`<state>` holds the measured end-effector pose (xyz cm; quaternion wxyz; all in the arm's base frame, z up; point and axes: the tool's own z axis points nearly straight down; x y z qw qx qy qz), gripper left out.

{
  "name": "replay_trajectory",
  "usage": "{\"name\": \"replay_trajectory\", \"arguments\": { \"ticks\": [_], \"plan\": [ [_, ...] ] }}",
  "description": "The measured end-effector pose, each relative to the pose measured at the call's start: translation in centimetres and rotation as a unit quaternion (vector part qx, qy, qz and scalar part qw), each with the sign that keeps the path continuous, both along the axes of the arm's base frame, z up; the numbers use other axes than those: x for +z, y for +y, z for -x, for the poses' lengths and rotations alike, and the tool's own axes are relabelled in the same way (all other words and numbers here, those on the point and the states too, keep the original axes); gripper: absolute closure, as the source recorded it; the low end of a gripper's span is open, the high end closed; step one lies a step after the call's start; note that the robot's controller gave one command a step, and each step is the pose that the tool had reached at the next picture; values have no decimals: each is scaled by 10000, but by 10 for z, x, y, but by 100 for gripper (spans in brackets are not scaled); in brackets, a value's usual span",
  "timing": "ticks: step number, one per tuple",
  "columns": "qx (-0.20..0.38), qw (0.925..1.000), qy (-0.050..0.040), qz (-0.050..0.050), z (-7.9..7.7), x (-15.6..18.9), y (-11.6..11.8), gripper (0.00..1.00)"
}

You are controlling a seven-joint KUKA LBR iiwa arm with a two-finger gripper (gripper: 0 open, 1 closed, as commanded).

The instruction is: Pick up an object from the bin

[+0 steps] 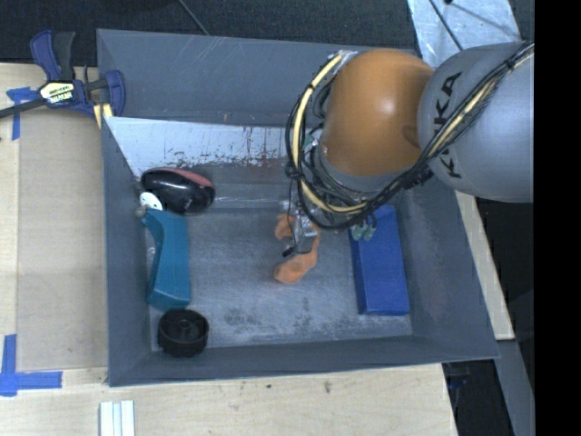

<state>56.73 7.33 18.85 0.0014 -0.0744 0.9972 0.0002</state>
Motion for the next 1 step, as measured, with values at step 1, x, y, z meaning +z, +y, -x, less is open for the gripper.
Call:
{"name": "replay_trajectory", "arguments": {
  "ticks": [1],
  "plan": [
    [3,10000,-7,2,-24,116,-7,100]
  ]
}}
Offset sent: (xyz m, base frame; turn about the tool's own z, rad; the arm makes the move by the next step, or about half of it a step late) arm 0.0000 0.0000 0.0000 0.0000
